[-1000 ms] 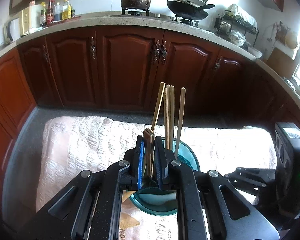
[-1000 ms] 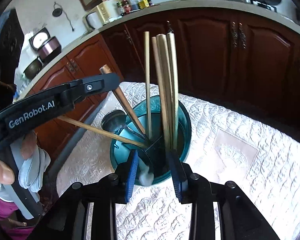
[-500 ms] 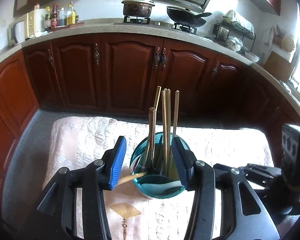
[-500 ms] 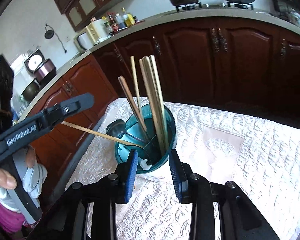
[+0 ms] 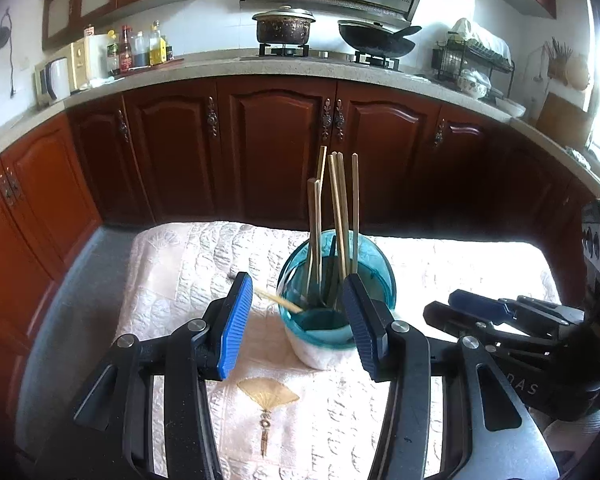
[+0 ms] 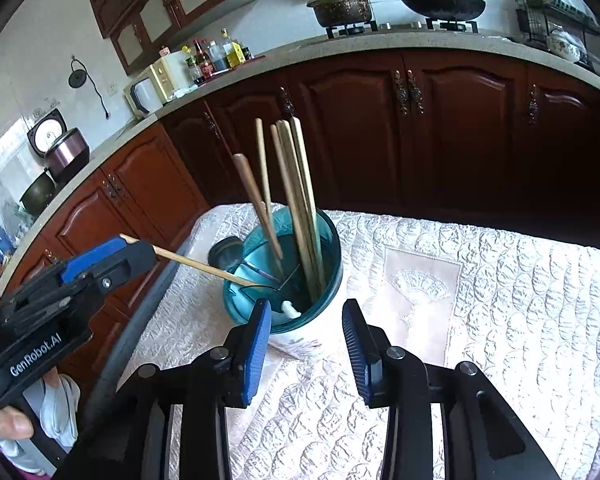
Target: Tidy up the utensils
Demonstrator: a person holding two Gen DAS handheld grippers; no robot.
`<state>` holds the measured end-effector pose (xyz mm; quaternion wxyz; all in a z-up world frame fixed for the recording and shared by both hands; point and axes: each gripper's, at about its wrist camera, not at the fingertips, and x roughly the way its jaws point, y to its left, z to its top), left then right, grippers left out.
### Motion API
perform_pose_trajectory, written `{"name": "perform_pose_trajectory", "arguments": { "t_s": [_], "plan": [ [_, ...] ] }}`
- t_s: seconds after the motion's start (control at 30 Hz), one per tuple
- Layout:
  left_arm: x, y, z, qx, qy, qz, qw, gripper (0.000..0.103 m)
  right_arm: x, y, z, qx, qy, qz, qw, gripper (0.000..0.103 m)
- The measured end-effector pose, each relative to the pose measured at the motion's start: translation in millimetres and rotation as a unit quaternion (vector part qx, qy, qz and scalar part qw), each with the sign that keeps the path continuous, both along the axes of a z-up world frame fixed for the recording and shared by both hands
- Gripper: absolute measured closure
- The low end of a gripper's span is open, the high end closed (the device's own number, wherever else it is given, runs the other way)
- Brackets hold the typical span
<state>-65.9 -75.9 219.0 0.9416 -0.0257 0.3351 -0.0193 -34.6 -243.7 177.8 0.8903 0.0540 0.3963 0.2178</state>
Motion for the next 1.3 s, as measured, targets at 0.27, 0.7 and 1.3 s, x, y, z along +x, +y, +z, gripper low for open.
{"name": "perform_pose_trajectory", "arguments": {
  "t_s": [0.27,0.7,1.3],
  "plan": [
    [-17,3,12,0.003,-0.024,0.007,0.9997,0.056,-17,6,16,0.000,-0.020,-0.009,1.000,0.064],
    [-35,3,14,0.007,-0.033,0.018,0.9993,0.056,-35,17,31,-0.016,-0.054,-0.028,0.998,0.062],
    [-42,-1,9,0.022,-0.036,0.032,0.9986,0.056,-46,25,43,-0.035,-0.075,-0.043,0.996,0.054]
  ]
}}
